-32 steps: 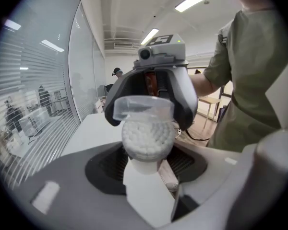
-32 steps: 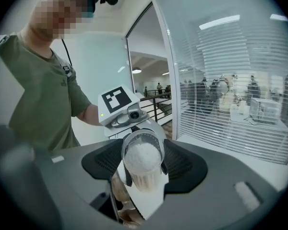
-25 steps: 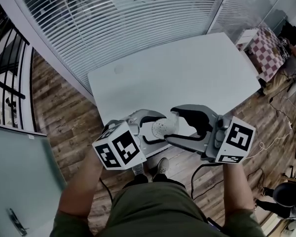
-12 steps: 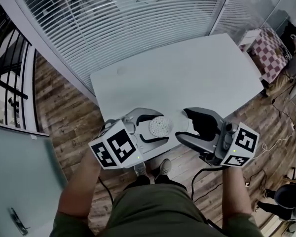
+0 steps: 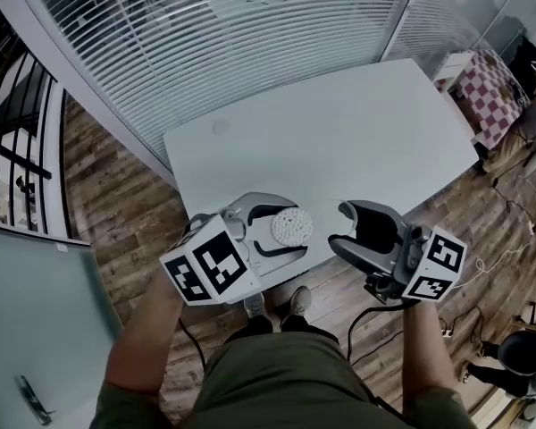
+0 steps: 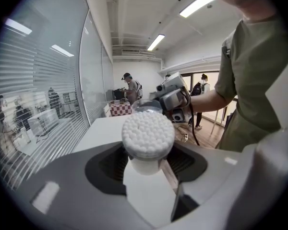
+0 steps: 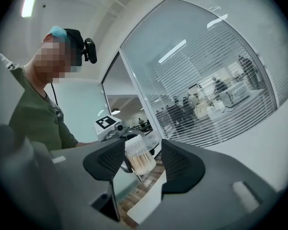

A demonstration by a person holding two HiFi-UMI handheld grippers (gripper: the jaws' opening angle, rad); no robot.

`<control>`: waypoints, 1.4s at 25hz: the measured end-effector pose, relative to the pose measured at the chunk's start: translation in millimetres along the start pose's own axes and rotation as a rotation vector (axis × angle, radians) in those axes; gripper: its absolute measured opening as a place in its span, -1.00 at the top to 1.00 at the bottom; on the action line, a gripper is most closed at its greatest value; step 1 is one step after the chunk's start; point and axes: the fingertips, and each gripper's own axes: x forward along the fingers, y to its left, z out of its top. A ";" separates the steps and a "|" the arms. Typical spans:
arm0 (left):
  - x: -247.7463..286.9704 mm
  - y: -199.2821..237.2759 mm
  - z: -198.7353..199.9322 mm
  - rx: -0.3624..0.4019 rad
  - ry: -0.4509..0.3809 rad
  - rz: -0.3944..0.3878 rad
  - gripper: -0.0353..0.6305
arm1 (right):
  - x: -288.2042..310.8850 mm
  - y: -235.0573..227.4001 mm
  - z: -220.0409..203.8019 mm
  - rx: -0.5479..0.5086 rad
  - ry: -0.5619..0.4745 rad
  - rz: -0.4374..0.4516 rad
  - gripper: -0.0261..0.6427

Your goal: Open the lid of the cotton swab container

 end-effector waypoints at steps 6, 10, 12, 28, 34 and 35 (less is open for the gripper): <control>0.4 3.5 -2.8 0.000 0.023 0.011 0.12 | 1.0 1.9 0.1 0.010 -0.007 0.010 0.19; -1.9 7.0 -1.2 0.006 0.030 0.022 0.12 | -1.9 8.5 13.8 -0.007 -0.033 0.015 0.19; -2.8 8.2 -0.4 0.009 0.033 0.025 0.12 | -4.0 11.8 21.0 -0.016 -0.046 0.015 0.19; -3.5 11.5 -8.4 0.016 0.068 0.023 0.12 | -23.0 2.4 33.7 0.082 -0.136 -0.025 0.78; -1.5 12.1 -7.4 0.018 0.067 0.023 0.12 | -22.7 3.5 31.7 0.083 -0.134 -0.003 0.89; -1.4 12.1 -7.4 0.018 0.067 0.023 0.12 | -22.0 4.3 31.2 0.080 -0.130 0.000 0.89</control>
